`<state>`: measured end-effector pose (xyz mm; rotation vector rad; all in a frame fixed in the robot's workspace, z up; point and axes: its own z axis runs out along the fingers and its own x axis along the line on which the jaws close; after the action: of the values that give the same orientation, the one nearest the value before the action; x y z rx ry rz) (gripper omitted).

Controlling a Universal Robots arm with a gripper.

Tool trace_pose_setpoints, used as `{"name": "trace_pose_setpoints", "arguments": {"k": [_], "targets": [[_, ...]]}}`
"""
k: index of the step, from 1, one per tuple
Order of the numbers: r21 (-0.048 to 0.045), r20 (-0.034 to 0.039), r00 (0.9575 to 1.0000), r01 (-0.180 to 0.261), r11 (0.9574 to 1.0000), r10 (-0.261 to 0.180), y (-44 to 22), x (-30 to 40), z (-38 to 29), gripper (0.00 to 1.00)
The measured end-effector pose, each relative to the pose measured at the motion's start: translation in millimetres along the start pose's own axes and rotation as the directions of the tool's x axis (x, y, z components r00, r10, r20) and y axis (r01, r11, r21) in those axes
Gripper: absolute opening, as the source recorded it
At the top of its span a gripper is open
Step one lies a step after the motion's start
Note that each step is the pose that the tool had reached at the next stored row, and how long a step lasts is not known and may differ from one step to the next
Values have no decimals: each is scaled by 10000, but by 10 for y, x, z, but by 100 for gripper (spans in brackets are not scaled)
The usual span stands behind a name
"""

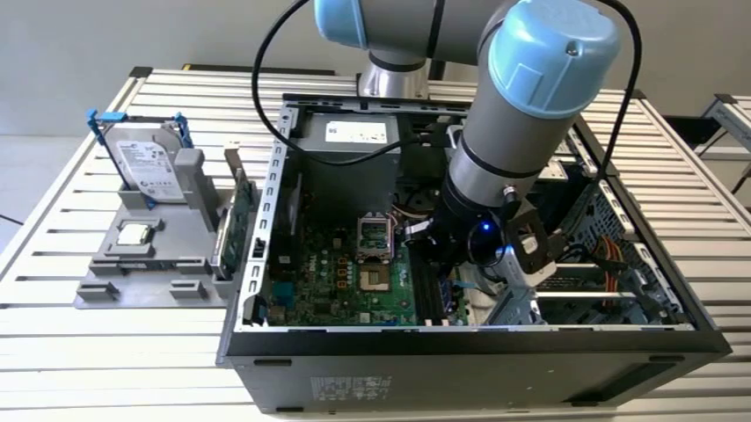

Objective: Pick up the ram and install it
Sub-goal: 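Insert the ram into the slot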

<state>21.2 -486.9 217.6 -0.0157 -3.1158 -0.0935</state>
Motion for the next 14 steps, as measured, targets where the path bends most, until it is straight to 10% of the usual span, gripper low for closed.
{"name": "trace_pose_setpoints", "arguments": {"k": [14], "targets": [[3, 12, 10000, -19, 10000, 19, -2, 5, 37, 0]]}}
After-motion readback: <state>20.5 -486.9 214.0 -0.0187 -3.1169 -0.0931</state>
